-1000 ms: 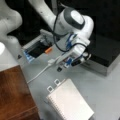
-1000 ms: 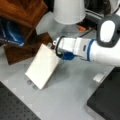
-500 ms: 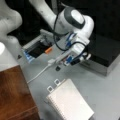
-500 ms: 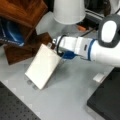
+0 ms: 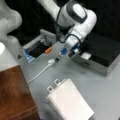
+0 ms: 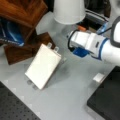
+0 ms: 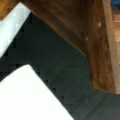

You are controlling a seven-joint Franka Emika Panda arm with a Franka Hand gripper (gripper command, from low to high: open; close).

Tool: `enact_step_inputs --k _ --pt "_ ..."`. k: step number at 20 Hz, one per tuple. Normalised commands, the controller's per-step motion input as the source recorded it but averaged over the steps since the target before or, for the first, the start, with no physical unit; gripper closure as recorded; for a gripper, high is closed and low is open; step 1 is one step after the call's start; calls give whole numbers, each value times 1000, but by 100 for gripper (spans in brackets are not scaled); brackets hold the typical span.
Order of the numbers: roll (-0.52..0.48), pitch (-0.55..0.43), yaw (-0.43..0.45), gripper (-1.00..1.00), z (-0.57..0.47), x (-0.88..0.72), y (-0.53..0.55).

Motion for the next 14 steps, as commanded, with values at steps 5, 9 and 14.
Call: enact_step_inputs --k 5,9,14 --pt "431 -137 -421 -100 138 -172 105" --pt "446 -187 -291 -100 90 -272 -20" --pt "451 -273 -138 -100 7 -436 -95"
